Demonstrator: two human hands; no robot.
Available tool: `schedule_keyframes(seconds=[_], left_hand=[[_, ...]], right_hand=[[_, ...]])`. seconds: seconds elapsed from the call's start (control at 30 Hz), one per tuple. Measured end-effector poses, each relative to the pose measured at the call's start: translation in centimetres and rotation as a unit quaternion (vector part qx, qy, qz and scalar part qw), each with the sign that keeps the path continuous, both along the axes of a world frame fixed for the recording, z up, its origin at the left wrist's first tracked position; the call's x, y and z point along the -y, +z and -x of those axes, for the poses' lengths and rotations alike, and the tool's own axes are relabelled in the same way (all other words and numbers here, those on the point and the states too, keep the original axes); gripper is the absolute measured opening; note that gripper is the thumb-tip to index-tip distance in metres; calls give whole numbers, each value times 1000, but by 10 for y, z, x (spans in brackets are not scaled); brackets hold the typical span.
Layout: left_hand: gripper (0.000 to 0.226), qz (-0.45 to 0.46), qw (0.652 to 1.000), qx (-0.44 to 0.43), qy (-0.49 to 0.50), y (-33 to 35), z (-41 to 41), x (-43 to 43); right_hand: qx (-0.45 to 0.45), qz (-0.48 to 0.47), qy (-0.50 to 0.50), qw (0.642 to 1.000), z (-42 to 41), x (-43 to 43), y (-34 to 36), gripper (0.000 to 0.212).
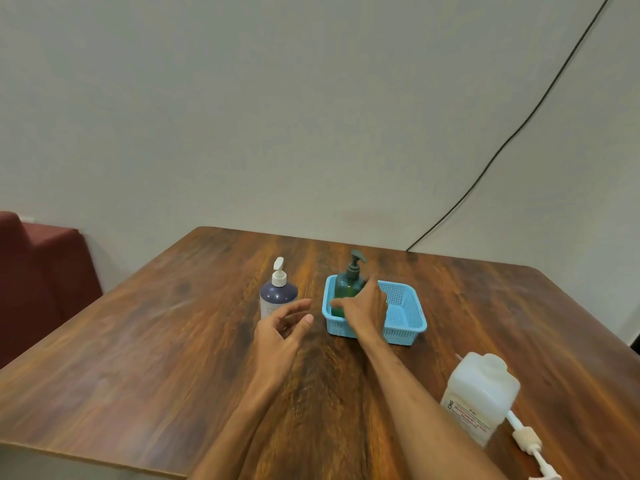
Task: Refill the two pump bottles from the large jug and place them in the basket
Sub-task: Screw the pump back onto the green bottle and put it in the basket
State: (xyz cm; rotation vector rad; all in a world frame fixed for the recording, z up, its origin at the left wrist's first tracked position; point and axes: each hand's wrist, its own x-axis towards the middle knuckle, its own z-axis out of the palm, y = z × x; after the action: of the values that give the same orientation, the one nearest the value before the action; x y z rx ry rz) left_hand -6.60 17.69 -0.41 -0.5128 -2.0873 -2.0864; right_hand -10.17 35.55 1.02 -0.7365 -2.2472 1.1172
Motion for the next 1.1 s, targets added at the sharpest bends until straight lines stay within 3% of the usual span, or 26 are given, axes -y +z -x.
schedule_keyframes(seconds=[0.4,0.57,0.63,0.77,0.93,1.1], left_hand=[[26,15,1000,9,10,-2,-6,1],[23,29,999,22,40,4,-11,7],[21,31,997,23,65,7,-12,11],[22,47,991,2,128,7,-7,17],[48,80,978,-45,188,2,17,16],[93,139,981,12,134,-4,49,8]], right_hand=[[52,-83,4,995,-13,5,-9,84],[3,-55,12,998,-28,5,-6,93],[-47,-59,2,997,-42,11,-4,88],[-148,-78,22,986,-84,33,-1,55],[-170,-64,74,981,-124,53,-17,38],[-158,-50,91,982,-137,57,-31,32]])
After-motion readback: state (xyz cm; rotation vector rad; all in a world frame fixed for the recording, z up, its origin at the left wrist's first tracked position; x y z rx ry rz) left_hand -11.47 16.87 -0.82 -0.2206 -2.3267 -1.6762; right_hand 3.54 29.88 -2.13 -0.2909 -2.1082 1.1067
